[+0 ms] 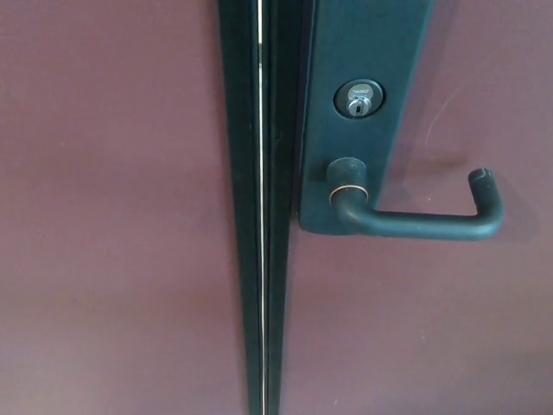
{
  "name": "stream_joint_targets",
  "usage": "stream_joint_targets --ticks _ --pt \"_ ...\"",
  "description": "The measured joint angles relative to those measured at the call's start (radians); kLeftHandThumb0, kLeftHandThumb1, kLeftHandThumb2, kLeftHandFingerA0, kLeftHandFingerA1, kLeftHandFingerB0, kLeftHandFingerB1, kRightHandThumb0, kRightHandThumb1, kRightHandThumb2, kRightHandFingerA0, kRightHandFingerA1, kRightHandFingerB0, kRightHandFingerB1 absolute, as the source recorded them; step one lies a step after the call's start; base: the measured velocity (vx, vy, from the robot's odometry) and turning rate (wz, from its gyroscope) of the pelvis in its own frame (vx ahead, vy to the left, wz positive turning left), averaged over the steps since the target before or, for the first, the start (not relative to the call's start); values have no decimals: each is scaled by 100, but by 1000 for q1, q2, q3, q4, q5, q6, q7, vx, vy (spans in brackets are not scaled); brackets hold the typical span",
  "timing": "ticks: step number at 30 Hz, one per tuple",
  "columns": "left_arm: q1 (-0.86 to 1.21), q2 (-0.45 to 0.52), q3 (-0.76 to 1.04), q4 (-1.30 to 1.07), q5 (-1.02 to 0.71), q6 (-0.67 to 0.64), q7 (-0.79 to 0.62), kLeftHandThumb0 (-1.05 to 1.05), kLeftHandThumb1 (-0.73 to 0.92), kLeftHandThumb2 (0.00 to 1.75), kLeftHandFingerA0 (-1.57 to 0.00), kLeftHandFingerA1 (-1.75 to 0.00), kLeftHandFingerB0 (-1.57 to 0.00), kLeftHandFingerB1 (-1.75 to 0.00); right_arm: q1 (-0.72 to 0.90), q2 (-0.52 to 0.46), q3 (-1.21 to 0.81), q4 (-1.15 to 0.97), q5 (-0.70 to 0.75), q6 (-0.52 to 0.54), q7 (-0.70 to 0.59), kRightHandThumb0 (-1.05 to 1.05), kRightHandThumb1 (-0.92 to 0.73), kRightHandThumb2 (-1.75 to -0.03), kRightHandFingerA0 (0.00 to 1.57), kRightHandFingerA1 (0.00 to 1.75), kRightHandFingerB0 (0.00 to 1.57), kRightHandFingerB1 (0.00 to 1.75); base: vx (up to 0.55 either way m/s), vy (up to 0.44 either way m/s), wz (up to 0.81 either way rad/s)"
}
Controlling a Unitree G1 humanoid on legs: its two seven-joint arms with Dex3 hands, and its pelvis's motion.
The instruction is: The robot walks towards the door handle and put its right hand on it and twist the handle
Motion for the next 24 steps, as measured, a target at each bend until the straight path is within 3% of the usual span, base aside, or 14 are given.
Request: stream_joint_targets --ticks 1,6,7,9,15,21,22,24 --pt "0 0 -1 0 0 0 0 -28 59 58 -63 -46 -45 -38 10 0 -5 -35 5 -1 2 -31 -53 -55 57 63 52 56 0 0 0" --pt "-1 0 -3 0 0 -1 0 -28 59 58 -63 -46 -45 -38 58 2 -44 -248 46 -11 12 -33 -52 -55 58 65 53 57 0 0 0" --pt "-1 0 -4 0 0 -1 0 -28 59 58 -62 -46 -45 -38 65 2 -52 -285 54 -14 15 -44 -37 -81 59 72 47 63 0 0 0" --pt "-1 1 -4 0 1 -1 0 -28 59 58 -62 -46 -45 -38 81 2 -72 -370 77 -19 20 -44 -37 -81 59 72 47 63 0 0 0" --pt "3 11 -8 -1 3 -5 -1 -28 59 58 -63 -47 -45 -38 73 -11 -132 -611 142 -19 35 -50 -35 -79 63 73 47 62 0 0 0" --pt "8 17 -24 -1 4 -8 -1 -29 59 58 -63 -47 -46 -39 21 -88 -184 -754 195 28 55 -50 -33 -78 63 72 44 59 0 0 0" --pt "10 18 -25 -1 4 -8 -1 -29 59 58 -63 -47 -46 -39 3 -112 -190 -772 205 44 60 -48 -44 -52 61 62 53 51 0 0 0" --pt "10 20 -26 -1 4 -11 -1 -29 59 58 -63 -47 -46 -39 -29 -151 -193 -797 219 73 67 -48 -43 -52 61 62 52 50 0 0 0"
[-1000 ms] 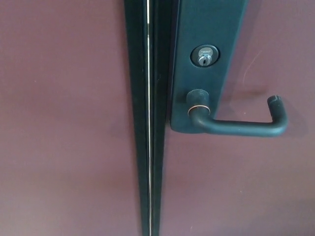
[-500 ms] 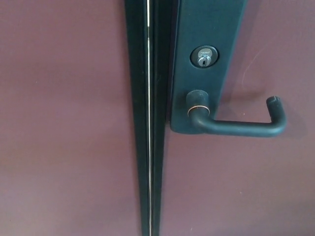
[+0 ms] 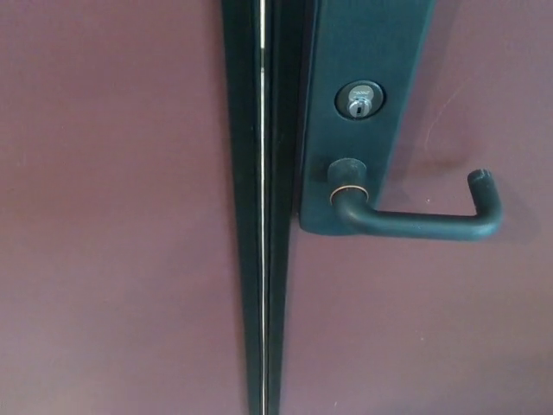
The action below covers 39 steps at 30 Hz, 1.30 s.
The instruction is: The robot walks towards the door handle and put its right hand on it and twist the handle
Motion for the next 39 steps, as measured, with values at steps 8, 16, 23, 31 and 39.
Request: stream_joint_targets --ticks 8,16,23,31,39 --pt "2 2 -12 1 3 -5 0 -29 59 57 -63 -46 -46 -39 -98 -97 1 -53 32 101 23 -50 -39 -52 58 58 50 47 0 0 0" --pt "4 2 -11 2 8 -7 0 -28 59 58 -63 -47 -46 -39 -246 -224 55 -65 41 223 45 -53 -38 -53 60 52 52 44 0 0 0" --pt "-2 2 -6 2 11 -10 0 -28 59 58 -64 -47 -46 -39 -383 -285 199 47 -34 303 52 -59 -37 -53 61 51 52 43 0 0 0" --pt "-10 2 -3 1 16 -10 -1 -28 59 58 -64 -47 -46 -39 -471 -286 305 176 -152 322 52 -59 -37 -52 61 51 53 43 0 0 0" --pt "-9 2 -2 1 18 -10 -1 -29 59 58 -64 -47 -46 -39 -511 -285 327 182 -212 343 57 -60 -37 -52 62 50 54 42 0 0 0"
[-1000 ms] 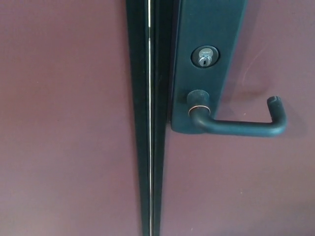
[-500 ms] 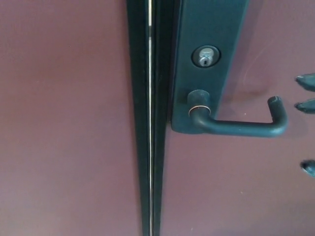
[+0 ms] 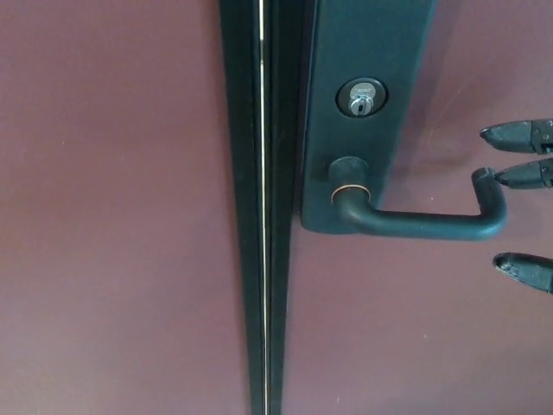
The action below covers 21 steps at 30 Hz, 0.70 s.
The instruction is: The robot walks towards the door handle and put its right hand on it and twist the handle
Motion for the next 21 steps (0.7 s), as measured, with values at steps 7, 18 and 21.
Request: stream_joint_targets --ticks 7,18,21 --pt "1 0 4 0 -1 -1 -3 -29 60 58 -65 -48 -47 -39 -24 1 6 -7 -38 19 10 -61 -38 -53 63 50 55 42 0 0 0" --pt "1 0 2 0 1 -1 -4 -29 60 58 -64 -47 -47 -39 -59 4 1 -46 -60 45 29 -62 -40 -53 62 49 54 41 0 0 0" --pt "1 0 2 0 1 -1 -4 -29 60 58 -64 -47 -47 -39 -66 6 2 -58 -62 54 33 -62 -41 -54 61 48 53 41 0 0 0"
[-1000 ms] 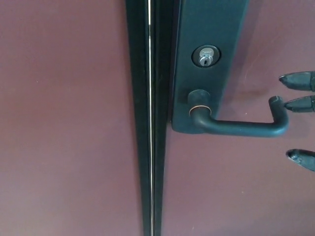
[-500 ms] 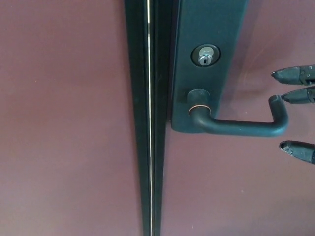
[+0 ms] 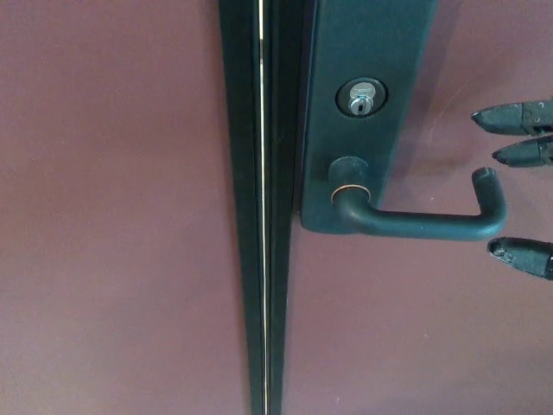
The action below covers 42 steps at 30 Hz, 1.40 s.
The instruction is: The robot walks towards the door handle and put its right hand on it and twist the handle
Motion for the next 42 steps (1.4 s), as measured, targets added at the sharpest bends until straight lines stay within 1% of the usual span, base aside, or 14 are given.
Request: stream_joint_targets --ticks 3,9,11,21,33,42 --pt "0 0 0 0 0 0 -2 -29 60 58 -64 -47 -47 -39 -12 6 12 -6 -7 10 4 -60 -42 -54 60 46 52 40 0 0 0" --pt "-2 0 1 1 0 0 -3 -29 60 58 -64 -47 -47 -39 -55 10 101 7 -43 25 15 -59 -42 -54 59 46 51 39 0 0 0" --pt "-2 1 0 1 0 0 -3 -29 59 58 -65 -48 -47 -39 -69 10 123 9 -54 31 18 -54 -44 -54 56 45 48 39 0 0 0" --pt "-9 3 -1 1 1 0 -5 -29 60 58 -64 -47 -47 -39 -114 30 250 8 -112 65 42 -49 -43 -53 54 44 46 39 0 0 0" --pt "-12 5 0 1 1 0 -5 -29 60 58 -64 -47 -47 -39 -134 26 282 2 -156 112 89 -48 -43 -54 55 44 46 38 0 0 0" --pt "-11 6 0 1 1 0 -7 -29 60 58 -64 -47 -47 -39 -141 7 280 0 -193 123 117 -48 -44 -54 54 44 45 38 0 0 0"
